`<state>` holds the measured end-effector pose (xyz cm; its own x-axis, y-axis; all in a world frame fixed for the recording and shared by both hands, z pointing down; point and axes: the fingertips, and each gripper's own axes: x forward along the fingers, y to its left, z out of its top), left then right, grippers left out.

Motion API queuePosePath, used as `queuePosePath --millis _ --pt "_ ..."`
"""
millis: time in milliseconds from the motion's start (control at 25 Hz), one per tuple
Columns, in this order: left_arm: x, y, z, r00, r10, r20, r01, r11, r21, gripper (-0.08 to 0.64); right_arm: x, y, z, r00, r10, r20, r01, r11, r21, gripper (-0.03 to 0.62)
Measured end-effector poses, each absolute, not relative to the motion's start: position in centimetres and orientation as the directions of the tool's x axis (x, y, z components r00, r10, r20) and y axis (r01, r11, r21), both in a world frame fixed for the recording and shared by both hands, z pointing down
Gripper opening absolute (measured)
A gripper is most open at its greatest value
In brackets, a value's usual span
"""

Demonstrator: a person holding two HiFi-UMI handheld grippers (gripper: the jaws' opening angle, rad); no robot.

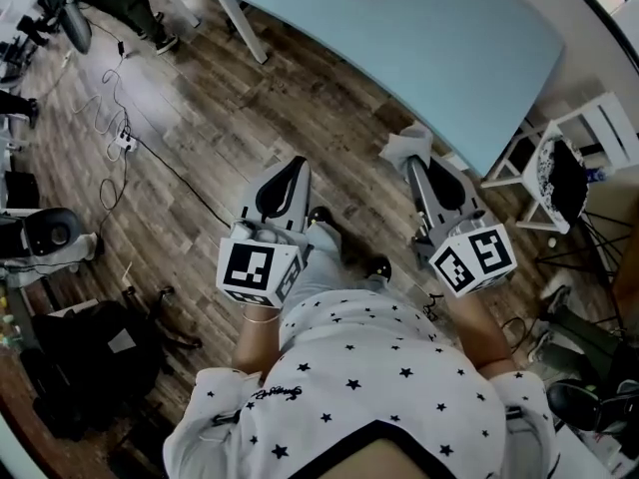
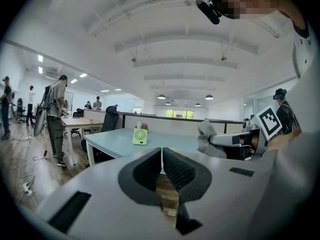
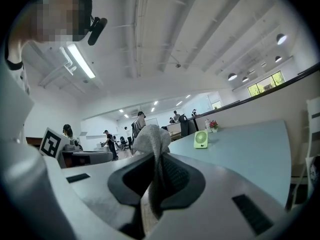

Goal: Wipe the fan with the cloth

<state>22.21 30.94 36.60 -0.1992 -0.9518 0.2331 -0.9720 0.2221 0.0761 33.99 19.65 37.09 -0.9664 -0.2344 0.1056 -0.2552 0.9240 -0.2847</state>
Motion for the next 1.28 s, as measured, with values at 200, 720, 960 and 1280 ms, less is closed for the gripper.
queuePosePath --millis 200,720,960,1280 --pt "17.1 29.4 36.6 -0.175 -0.957 0.230 -0.978 0.196 0.072 0.033 29.3 18.6 37.6 -0.958 -0.261 0.122 -0.286 0.917 -0.279 0.034" --pt "7.3 28.3 36.9 -0.122 -0.966 0.228 -0.988 0.141 0.065 0.034 19.9 17.4 37.7 -0.935 -0.329 0.129 -0.352 0.902 -0.250 0.034" --pt "4.9 27.9 36.7 -0.107 -0.972 0.208 -0.988 0.127 0.088 0.034 17.9 16.9 37.3 -0.924 -0.359 0.133 -0.382 0.893 -0.237 0.034" --pt "3.7 25.4 36.7 -0.077 -0.976 0.205 -0.989 0.100 0.105 0.033 16.5 14.3 37.1 -0.915 -0.380 0.134 -0.402 0.884 -0.238 0.034"
